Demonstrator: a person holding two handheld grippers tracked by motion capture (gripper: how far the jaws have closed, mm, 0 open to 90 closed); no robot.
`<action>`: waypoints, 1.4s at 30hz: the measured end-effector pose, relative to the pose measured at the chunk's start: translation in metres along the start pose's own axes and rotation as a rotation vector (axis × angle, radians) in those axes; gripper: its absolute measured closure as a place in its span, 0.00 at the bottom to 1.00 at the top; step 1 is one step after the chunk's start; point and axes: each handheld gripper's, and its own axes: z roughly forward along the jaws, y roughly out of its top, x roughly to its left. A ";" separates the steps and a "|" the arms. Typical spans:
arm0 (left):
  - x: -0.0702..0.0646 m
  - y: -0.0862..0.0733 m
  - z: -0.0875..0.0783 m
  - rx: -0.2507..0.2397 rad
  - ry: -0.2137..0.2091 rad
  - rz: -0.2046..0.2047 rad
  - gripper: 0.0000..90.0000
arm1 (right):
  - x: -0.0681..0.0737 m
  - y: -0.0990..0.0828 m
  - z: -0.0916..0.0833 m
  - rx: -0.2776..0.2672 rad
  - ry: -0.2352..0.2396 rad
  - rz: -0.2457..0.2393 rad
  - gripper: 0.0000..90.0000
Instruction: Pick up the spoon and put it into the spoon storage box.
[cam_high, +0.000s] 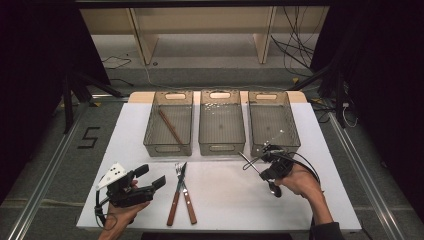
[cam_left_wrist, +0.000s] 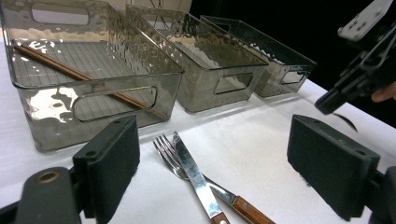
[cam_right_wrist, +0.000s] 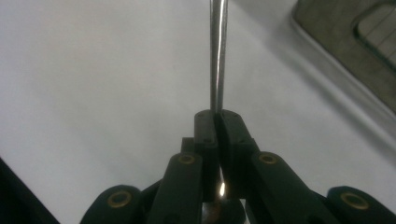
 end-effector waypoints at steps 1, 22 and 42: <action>0.000 0.000 0.000 0.004 0.001 0.002 0.18 | 0.001 0.002 -0.003 -0.017 0.005 -0.002 0.96; 0.000 0.000 0.000 -0.001 0.000 -0.002 0.18 | 0.001 0.075 -0.025 -0.250 0.056 0.008 0.96; 0.001 0.000 0.000 0.003 -0.003 0.005 0.18 | 0.005 0.131 -0.030 -0.345 0.055 0.026 0.96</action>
